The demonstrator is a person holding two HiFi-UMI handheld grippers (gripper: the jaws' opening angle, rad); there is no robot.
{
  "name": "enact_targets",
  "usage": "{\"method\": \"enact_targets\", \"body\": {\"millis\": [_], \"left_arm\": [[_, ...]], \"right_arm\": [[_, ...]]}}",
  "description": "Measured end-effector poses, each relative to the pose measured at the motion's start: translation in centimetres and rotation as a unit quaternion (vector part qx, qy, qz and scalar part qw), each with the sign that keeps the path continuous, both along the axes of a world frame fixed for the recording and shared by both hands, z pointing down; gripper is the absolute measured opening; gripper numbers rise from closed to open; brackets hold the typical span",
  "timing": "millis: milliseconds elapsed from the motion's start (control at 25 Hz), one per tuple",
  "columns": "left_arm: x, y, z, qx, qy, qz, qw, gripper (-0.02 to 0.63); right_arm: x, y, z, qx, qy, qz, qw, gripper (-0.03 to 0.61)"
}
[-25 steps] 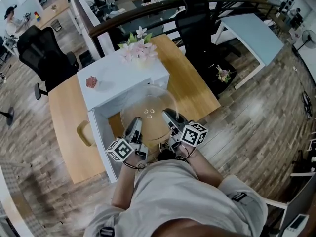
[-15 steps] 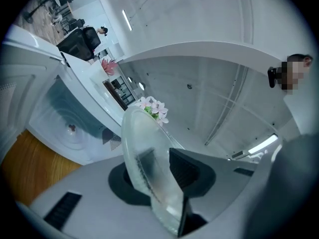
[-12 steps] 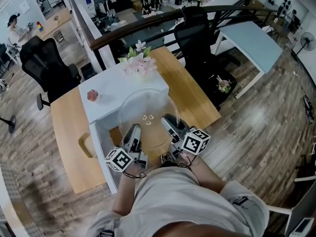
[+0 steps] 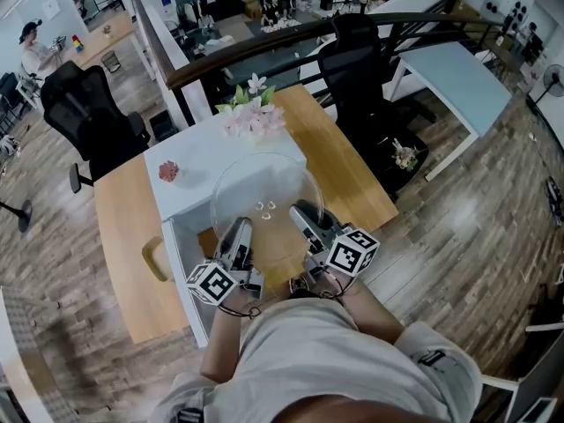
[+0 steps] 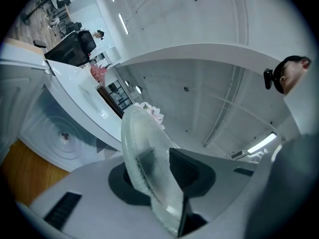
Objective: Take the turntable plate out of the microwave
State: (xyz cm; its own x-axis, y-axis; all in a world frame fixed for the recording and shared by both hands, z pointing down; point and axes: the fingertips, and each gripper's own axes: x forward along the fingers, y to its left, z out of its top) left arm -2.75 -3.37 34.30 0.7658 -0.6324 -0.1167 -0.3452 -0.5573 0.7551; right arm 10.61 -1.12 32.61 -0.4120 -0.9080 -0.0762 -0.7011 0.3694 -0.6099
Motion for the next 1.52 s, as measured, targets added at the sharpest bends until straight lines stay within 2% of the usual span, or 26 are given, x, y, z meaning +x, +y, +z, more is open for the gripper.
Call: {"method": "enact_targets", "body": {"millis": [1520], "left_arm": [[-0.2, 0.1, -1.1, 0.013, -0.007, -0.009, 0.9998, 0.117]], "right_arm": [[-0.2, -0.1, -1.0, 0.010, 0.009, -0.010, 1.000, 0.127]]}}
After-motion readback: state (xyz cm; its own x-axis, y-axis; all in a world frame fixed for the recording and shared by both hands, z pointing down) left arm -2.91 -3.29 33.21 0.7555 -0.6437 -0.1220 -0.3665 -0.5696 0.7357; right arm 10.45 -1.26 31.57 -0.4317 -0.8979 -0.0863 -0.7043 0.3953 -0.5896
